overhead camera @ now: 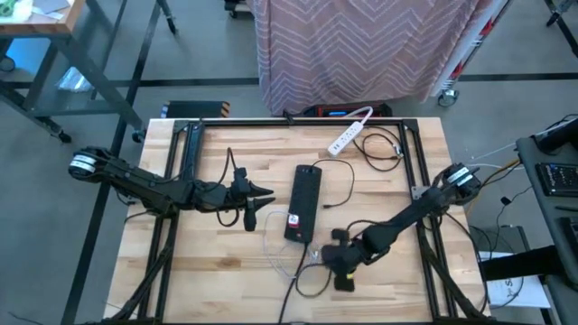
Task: Insert USB
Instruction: Insert the pink charger adapter into the white outlet extension
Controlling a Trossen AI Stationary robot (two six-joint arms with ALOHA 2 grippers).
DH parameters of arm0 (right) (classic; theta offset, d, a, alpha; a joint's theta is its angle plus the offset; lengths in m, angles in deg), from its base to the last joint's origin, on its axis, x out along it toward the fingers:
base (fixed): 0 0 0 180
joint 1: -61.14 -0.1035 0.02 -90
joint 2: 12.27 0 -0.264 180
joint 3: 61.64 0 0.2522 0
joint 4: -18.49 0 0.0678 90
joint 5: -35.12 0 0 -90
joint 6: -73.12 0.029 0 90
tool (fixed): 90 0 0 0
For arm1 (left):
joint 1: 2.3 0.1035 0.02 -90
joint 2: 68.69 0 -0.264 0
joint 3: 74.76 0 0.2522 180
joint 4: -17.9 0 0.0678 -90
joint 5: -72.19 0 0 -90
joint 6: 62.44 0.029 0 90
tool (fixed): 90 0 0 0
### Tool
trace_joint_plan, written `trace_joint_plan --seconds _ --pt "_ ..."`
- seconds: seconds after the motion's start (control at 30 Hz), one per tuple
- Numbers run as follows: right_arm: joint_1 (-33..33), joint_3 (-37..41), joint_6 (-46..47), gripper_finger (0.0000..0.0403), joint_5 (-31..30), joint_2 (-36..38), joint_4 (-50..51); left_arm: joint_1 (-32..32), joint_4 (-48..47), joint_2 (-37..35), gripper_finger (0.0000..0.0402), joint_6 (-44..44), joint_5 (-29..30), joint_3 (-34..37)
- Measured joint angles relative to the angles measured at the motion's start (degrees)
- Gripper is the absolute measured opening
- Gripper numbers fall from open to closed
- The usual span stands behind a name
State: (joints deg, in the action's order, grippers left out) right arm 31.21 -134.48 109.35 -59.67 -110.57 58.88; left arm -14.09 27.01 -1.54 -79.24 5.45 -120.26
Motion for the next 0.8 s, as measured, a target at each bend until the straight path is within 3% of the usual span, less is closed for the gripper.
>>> trace_joint_plan --seconds 0.2,0.4,0.8 --pt "0.47 -1.72 7.62 0.0002 -5.67 7.88 25.76 0.02 0.00 0.00 0.0083 0.92 -3.24 0.00" --pt "6.49 -0.69 11.93 0.0060 2.17 10.40 52.11 0.02 0.26 0.00 0.0097 1.11 -3.36 0.00" --pt "16.21 6.62 -9.06 0.0251 15.74 3.62 55.10 0.00 0.20 -0.02 0.0120 1.10 -3.36 0.00"
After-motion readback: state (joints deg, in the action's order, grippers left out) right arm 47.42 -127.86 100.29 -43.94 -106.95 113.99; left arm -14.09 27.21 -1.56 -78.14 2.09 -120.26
